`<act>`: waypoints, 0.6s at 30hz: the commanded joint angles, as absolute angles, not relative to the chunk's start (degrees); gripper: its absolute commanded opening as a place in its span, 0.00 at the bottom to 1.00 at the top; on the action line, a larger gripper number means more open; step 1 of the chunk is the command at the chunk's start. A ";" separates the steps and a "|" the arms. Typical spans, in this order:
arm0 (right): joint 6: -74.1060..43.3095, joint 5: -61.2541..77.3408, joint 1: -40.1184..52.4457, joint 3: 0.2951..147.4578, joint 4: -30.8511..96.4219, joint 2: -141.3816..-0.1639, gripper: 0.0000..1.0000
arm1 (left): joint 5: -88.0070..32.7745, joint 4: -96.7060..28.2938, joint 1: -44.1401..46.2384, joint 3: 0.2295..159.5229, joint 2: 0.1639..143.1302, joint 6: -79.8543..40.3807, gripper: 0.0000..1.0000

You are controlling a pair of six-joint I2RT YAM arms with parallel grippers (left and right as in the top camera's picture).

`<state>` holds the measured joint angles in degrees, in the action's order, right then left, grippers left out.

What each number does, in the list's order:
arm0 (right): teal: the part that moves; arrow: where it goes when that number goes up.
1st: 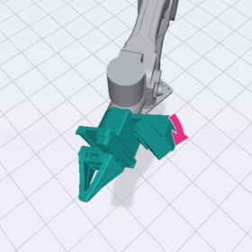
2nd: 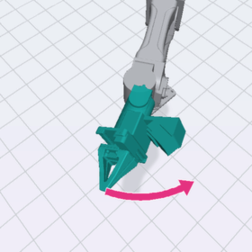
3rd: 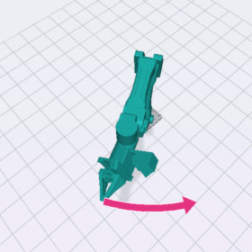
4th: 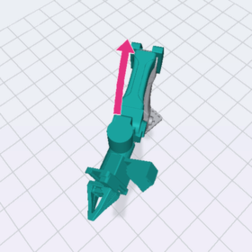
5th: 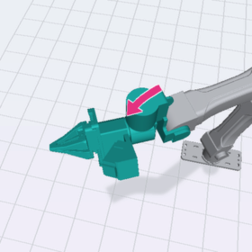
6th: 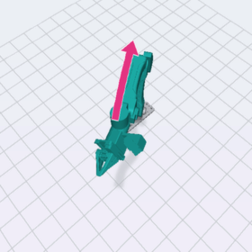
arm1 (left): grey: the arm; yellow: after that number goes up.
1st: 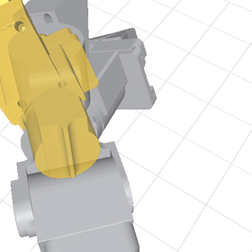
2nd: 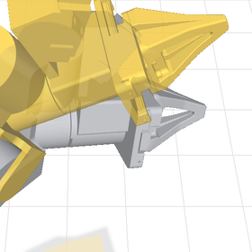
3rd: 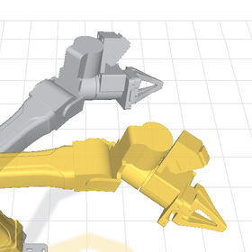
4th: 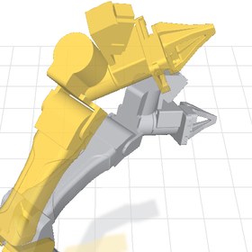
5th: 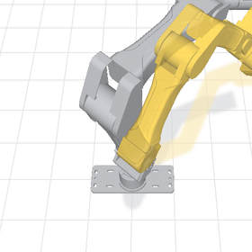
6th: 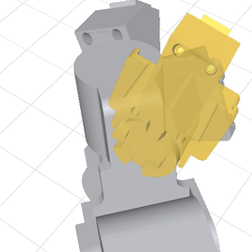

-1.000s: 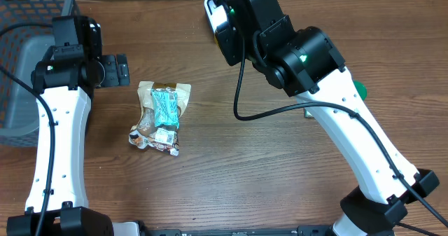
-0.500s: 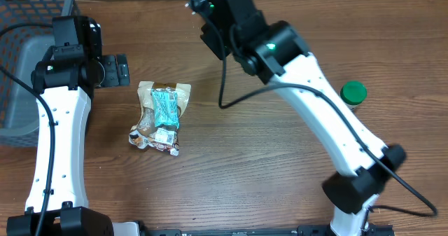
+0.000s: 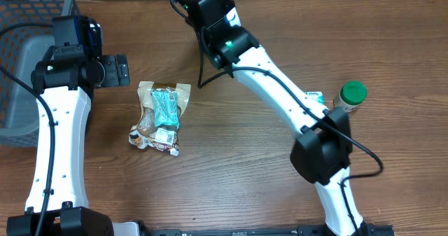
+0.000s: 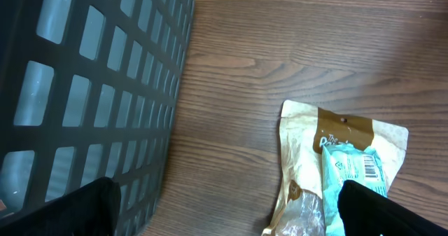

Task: Scan the item barcode
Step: 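Hold the yellow bottle in front of the scanner window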

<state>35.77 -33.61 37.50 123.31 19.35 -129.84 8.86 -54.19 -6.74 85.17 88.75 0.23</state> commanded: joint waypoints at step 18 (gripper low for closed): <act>44.27 -42.39 35.22 124.14 -0.67 -140.38 0.09 | 9.17 -53.98 -6.35 86.46 87.88 1.30 0.99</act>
